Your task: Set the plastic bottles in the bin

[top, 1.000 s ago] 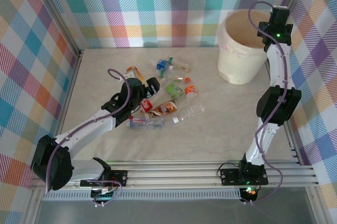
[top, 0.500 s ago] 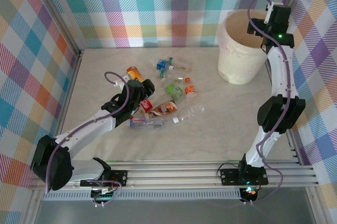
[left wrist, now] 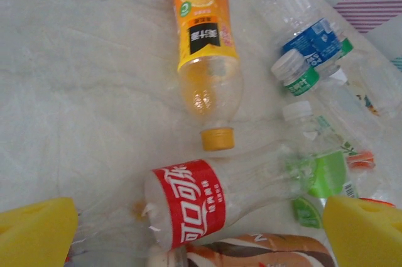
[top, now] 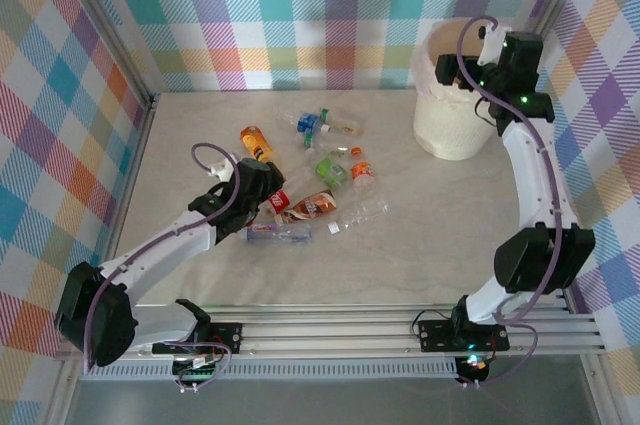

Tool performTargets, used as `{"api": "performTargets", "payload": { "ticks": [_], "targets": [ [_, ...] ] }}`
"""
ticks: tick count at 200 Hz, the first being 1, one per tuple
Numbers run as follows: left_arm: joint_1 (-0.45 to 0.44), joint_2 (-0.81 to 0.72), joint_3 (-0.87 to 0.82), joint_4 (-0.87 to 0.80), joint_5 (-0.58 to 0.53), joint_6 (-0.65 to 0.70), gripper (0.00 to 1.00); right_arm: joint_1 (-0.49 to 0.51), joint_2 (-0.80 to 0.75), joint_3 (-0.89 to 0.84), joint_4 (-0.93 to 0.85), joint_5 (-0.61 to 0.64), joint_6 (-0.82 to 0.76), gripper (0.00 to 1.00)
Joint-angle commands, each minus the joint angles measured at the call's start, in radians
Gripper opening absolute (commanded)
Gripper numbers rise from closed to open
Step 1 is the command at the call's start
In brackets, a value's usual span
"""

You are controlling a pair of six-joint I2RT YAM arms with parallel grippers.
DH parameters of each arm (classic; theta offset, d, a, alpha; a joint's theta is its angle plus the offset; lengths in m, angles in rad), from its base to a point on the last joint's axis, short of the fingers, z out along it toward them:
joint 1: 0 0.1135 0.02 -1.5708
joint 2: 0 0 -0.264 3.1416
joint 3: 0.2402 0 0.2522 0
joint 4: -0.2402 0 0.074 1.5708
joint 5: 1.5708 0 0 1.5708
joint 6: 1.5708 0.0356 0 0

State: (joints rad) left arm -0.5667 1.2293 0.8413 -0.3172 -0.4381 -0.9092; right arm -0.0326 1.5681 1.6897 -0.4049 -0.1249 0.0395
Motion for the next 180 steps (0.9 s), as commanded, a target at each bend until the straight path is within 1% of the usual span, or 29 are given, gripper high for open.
{"api": "performTargets", "payload": {
  "ticks": [1, 26, 43, 75, 99, 124, 152, 180],
  "targets": [
    [0.01, -0.043, -0.012, -0.098, 0.0, -0.069, 1.0, 0.014, -0.071, -0.076, 0.107, -0.172, 0.068, 1.0],
    [0.01, -0.053, -0.028, -0.143, 0.049, -0.169, 1.0, 0.045, -0.115, -0.158, 0.147, -0.247, 0.112, 1.0],
    [0.009, -0.05, -0.04, -0.176, 0.081, -0.263, 1.0, 0.078, -0.136, -0.207, 0.167, -0.299, 0.122, 1.0],
    [0.005, -0.013, -0.028, -0.256, 0.131, -0.384, 1.0, 0.15, -0.169, -0.281, 0.183, -0.321, 0.108, 1.0],
    [0.001, 0.015, -0.024, -0.243, 0.223, -0.44, 1.0, 0.177, -0.185, -0.325, 0.194, -0.339, 0.126, 1.0],
    [-0.002, 0.06, -0.014, -0.258, 0.286, -0.494, 1.0, 0.19, -0.204, -0.363, 0.188, -0.328, 0.129, 1.0],
    [-0.002, 0.093, -0.026, -0.23, 0.273, -0.538, 1.0, 0.192, -0.21, -0.381, 0.174, -0.311, 0.129, 1.0],
    [-0.002, 0.118, -0.076, -0.122, 0.285, -0.609, 0.99, 0.192, -0.21, -0.383, 0.16, -0.3, 0.124, 1.0]
  ]
}}
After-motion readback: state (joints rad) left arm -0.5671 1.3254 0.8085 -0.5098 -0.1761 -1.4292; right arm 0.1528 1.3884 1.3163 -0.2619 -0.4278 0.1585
